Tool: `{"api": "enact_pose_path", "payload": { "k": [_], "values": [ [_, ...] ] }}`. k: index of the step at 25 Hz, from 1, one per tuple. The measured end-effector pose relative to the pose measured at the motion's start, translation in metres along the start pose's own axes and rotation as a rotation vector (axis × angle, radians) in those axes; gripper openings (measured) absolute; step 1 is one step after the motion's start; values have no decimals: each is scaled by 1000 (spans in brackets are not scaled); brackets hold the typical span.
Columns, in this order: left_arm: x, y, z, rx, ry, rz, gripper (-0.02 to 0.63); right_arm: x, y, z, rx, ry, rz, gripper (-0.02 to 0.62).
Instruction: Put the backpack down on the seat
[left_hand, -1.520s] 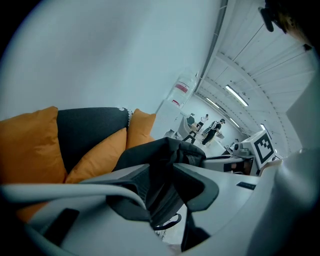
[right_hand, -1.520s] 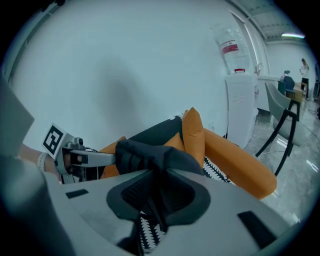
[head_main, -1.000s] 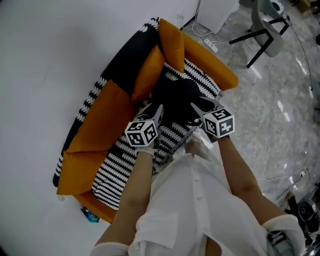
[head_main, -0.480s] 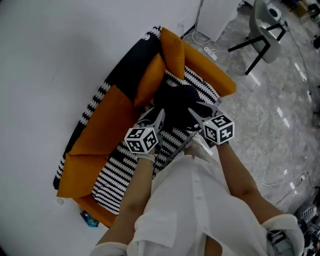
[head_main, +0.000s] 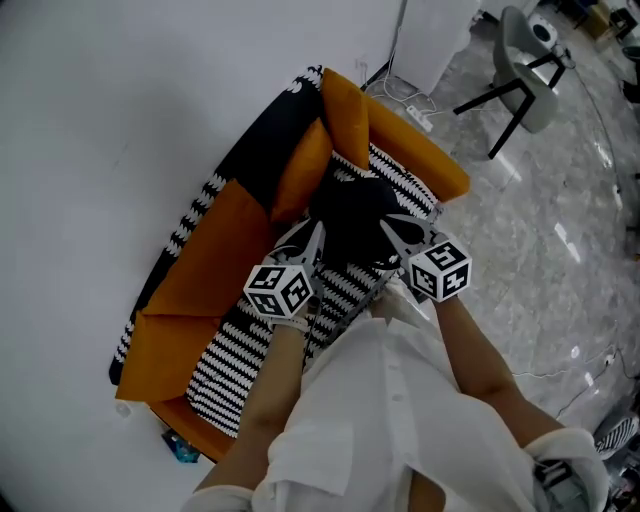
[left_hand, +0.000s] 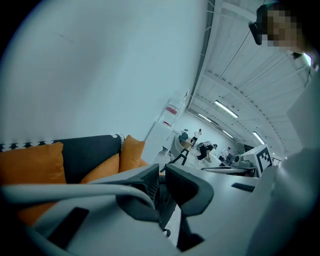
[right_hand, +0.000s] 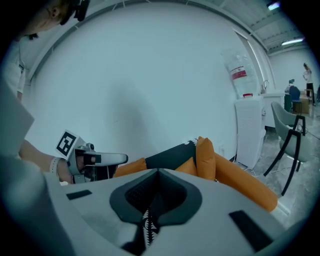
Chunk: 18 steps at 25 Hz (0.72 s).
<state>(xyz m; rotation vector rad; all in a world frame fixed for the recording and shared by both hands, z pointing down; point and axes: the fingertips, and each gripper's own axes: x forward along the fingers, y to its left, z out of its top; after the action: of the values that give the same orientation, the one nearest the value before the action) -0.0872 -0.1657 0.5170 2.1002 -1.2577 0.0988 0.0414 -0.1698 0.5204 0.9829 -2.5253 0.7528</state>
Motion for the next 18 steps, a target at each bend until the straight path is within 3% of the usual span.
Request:
{"api": "enact_pose_path", "payload": {
  "k": [18],
  "values": [
    [-23,-4,-10,1,-16,25,52,-19,2,-5,-9,-15,-1,17]
  ]
}}
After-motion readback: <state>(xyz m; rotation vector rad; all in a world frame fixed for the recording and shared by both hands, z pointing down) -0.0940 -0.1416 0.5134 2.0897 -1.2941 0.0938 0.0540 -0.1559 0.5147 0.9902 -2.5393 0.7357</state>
